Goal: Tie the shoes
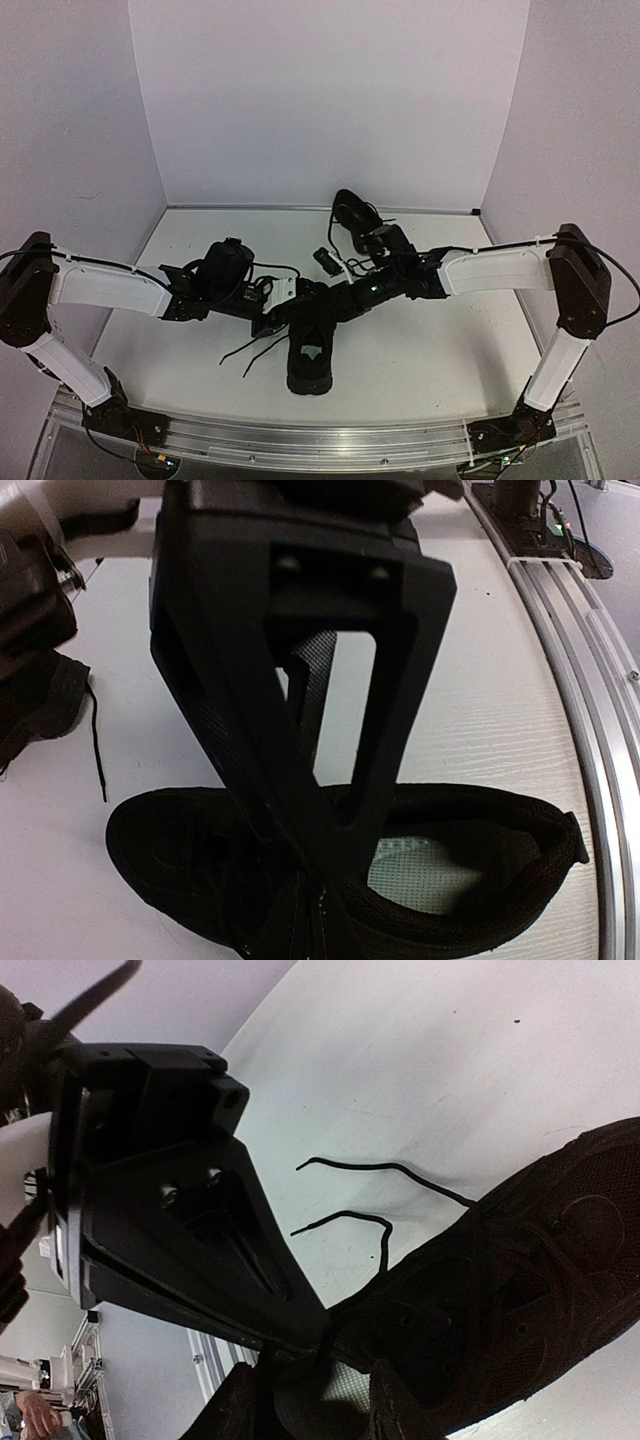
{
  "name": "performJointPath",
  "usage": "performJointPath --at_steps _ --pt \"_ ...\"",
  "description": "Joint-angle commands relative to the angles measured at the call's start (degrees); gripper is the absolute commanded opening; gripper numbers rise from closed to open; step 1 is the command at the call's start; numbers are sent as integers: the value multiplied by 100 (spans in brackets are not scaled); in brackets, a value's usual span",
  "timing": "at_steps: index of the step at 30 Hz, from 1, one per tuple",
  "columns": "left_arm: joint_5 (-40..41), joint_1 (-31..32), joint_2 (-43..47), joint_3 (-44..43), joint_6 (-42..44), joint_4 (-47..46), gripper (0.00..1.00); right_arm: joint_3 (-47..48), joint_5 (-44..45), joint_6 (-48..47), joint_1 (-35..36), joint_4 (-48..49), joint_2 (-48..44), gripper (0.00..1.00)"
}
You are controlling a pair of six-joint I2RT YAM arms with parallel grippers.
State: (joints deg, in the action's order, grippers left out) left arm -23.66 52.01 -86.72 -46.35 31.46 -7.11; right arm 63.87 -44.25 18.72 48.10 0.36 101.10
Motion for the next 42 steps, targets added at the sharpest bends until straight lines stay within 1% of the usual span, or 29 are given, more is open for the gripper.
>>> performJointPath --at_steps 1,7,10,12,17,19,21,24,25,27,28,32,34,37,39,42 --pt "-118 -51 -27 -309 24 -189 2 258 -119 -139 56 150 124 34" --pt "-166 -58 -32 -342 44 -157 2 366 -165 -148 72 153 192 26" --pt "-200 -60 -54 -353 45 -149 2 390 -169 -148 73 150 200 25" --pt "-215 -60 -63 -361 52 -138 3 398 -167 -153 69 151 192 23" --pt "-157 -64 -53 -368 57 -72 4 407 -174 -158 76 119 186 4" --pt "-37 -95 17 -403 24 128 10 407 -125 -162 71 78 183 0" --pt "160 -206 199 -509 -48 557 21 399 -63 -173 69 26 164 0" --pt "267 -641 643 -494 -331 1207 37 353 50 -158 73 -20 73 0" --pt "412 -761 862 -473 -393 1387 43 343 81 -152 71 -29 44 0" --pt "821 -856 1178 -470 -427 1759 50 336 120 -150 77 -36 5 0" --pt "1022 -870 1311 -461 -454 1944 53 335 141 -148 72 -36 0 0" --pt "1628 -896 1425 -497 -656 2785 57 351 256 -128 70 -36 -2 0" --pt "1643 -895 1122 -659 -683 3360 58 362 312 -104 68 -36 -2 0" --pt "1566 -895 567 -968 -669 4188 56 380 354 -69 53 -185 -2 0" --pt "1595 -897 336 -1042 -624 4463 54 376 345 -48 40 -188 -2 0" --pt "1652 -895 190 -990 -496 4497 53 363 344 -14 24 -187 -2 0"
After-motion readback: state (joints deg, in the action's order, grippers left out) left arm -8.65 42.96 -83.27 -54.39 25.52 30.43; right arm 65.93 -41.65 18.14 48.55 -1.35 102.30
